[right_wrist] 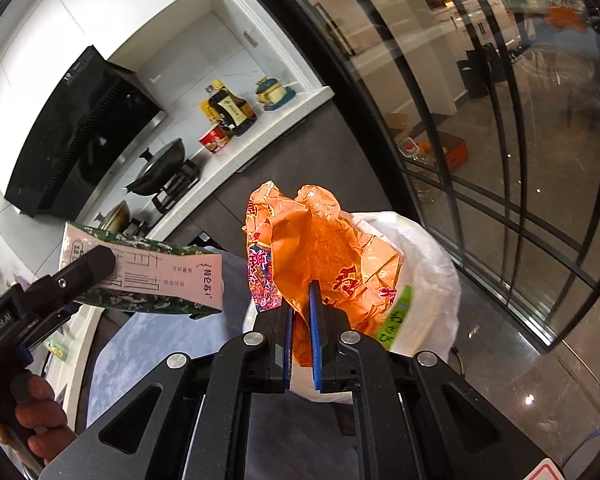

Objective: Collect trash
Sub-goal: 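Lift and carry the orange wrapper and milk carton over the bin with both tools, then open both tools over the bin, dropping the wrapper and milk carton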

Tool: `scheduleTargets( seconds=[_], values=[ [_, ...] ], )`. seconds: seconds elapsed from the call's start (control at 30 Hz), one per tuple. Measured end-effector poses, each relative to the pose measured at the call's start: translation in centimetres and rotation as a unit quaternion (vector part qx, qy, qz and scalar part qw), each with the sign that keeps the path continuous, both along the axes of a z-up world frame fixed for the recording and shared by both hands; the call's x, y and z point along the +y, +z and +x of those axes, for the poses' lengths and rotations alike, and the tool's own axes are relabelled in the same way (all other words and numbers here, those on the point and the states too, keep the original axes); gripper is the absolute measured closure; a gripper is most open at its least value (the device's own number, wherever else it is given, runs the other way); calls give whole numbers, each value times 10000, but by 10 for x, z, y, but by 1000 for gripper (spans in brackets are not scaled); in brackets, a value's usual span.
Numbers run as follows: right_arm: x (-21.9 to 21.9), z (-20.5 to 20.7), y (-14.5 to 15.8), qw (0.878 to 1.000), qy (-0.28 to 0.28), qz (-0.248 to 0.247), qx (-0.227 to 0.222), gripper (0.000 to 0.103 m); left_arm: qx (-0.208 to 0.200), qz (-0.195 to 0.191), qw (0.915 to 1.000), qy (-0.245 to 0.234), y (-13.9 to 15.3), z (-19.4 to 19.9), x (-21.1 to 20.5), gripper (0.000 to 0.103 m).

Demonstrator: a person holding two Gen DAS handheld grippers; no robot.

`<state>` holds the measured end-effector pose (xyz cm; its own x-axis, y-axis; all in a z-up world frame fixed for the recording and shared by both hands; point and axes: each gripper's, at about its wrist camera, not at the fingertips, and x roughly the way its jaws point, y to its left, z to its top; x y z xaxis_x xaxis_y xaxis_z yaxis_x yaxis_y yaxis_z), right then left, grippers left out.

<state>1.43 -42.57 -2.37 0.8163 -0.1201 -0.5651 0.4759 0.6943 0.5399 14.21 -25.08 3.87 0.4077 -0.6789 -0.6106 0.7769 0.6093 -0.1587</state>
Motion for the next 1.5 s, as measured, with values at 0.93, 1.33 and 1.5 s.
scheduleTargets(
  seconds=[0.93, 1.33, 1.5],
  values=[
    [-23, 34, -18, 9996, -6, 37, 281, 87, 394, 367, 9985, 133, -33, 13, -37, 56],
    [-25, 41, -14, 9996, -7, -86, 271, 67, 441, 374, 9981, 199, -36, 16, -39, 55],
    [-24, 40, -10, 9997, 26, -119, 190, 66, 427, 366, 9981, 251, -35, 20, -36, 50]
  ],
)
